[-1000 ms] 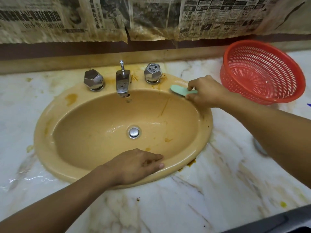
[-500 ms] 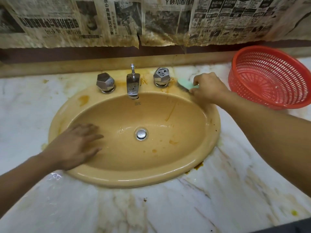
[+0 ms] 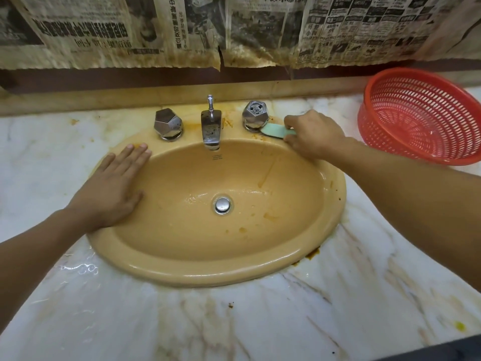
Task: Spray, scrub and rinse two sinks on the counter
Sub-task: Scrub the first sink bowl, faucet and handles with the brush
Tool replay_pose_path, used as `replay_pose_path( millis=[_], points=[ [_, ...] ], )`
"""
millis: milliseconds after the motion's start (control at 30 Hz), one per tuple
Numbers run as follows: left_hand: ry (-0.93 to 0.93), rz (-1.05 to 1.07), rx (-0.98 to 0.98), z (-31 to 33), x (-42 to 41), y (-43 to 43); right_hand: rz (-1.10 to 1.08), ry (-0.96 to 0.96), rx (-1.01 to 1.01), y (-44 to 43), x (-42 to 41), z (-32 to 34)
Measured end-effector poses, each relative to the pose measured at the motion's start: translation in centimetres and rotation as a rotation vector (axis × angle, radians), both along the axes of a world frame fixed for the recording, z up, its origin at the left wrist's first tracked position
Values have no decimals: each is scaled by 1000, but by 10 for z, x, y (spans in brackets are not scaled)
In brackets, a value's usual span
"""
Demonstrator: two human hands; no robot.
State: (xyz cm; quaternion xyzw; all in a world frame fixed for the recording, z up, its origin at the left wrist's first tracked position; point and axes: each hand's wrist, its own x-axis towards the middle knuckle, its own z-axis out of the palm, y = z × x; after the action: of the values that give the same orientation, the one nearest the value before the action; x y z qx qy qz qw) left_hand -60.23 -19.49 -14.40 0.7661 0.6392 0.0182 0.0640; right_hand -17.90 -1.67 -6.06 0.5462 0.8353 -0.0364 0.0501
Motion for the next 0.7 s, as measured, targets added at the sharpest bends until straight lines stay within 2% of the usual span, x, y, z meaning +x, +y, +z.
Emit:
replay_pose_path(
  millis=[167, 367, 600, 700],
  points=[
    [-55, 39, 32, -2, 3, 0, -3, -4, -1, -8, 29, -1],
    [-118, 59, 59, -6, 4, 3, 108, 87, -11, -9, -30, -9],
    [-156, 88, 86, -5, 7, 1, 23, 19, 6, -11, 6, -7],
    [-150, 96, 97, -4, 10, 1, 42, 21, 6, -10, -4, -5]
  ],
)
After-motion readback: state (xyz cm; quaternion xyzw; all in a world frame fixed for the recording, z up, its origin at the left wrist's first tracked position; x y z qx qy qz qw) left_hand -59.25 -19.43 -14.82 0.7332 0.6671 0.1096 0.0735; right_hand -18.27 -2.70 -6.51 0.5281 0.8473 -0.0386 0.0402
